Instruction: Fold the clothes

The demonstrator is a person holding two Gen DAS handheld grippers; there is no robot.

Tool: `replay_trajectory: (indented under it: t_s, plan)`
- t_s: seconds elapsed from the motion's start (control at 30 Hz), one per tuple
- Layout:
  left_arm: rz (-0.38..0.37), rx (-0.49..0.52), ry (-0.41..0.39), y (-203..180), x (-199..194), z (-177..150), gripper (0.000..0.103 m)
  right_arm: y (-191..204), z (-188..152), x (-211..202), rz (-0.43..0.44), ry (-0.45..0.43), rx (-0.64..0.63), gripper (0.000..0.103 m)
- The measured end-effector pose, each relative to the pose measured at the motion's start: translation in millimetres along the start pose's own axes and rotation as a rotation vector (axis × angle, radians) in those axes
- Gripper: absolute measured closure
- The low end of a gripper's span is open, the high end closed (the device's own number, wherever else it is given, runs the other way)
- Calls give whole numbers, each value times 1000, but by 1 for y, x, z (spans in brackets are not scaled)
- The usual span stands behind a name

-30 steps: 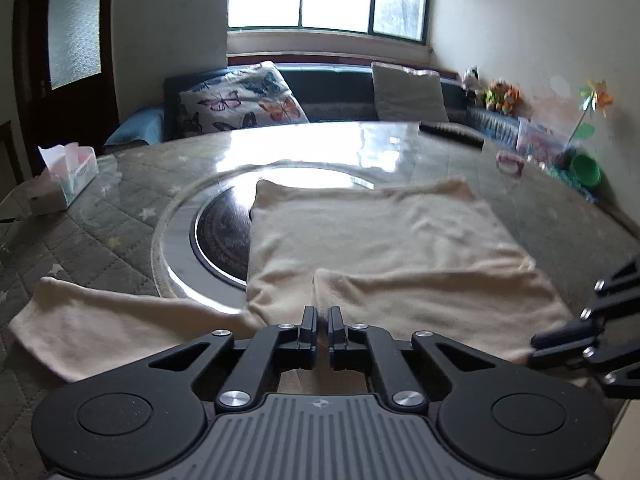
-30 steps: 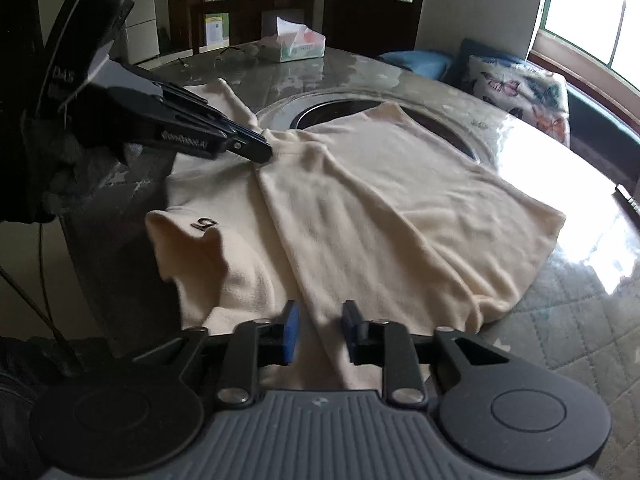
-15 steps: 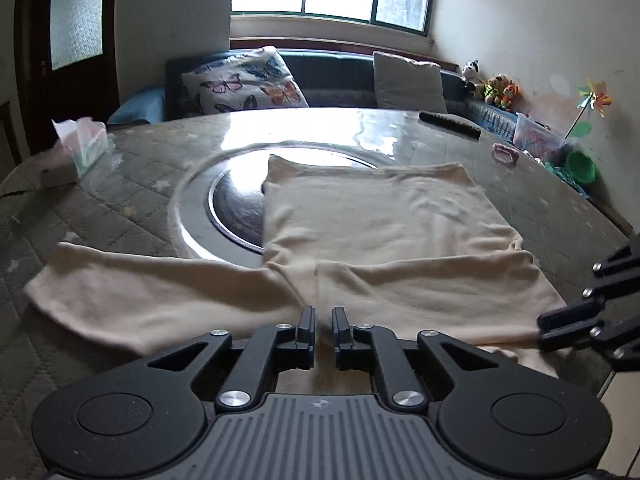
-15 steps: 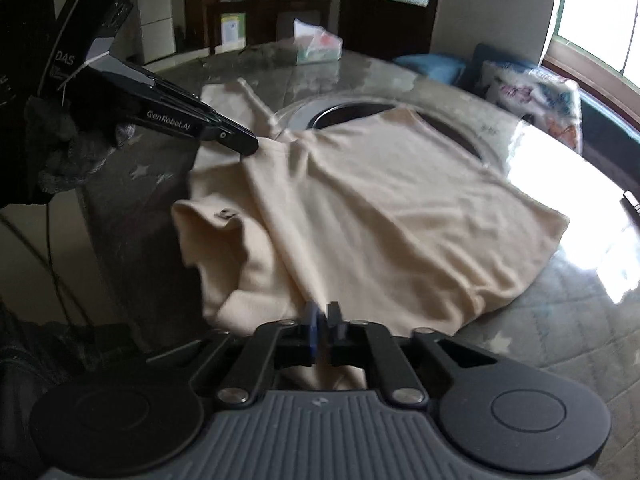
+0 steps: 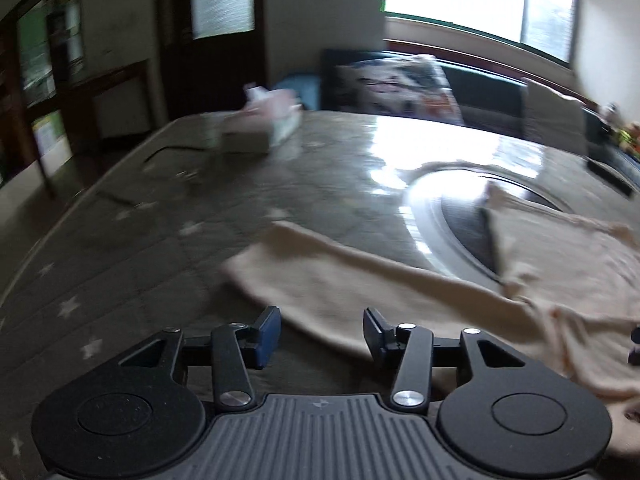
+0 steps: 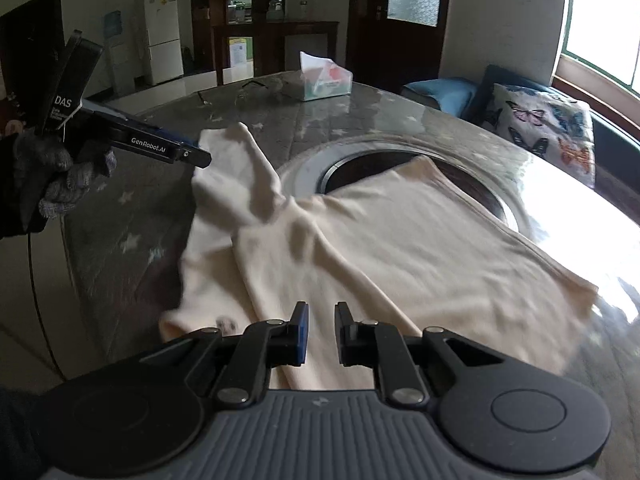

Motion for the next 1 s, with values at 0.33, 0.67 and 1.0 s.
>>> replay_trajectory:
  t_s: [0.33, 0.67, 1.0]
  plan:
    - [53, -183, 28, 42, 24, -5, 49, 26, 11, 55, 29, 29, -8, 76]
    - [76, -233, 17, 44, 39, 8, 95, 23, 11, 24, 12, -23, 0, 75]
    - [-133, -135, -176, -19, -28, 54, 99, -2, 2, -25, -50, -104, 81, 75]
Point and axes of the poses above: each gripper's, at about its wrist camera, not at the fingertips, and x roughly the way its jaws point, y to its left, z to its top, the point moved 3 cm from there along x, roughly the way its jaws point, and after that the axes turned 13 degrees about x, right-handed, at the moved point
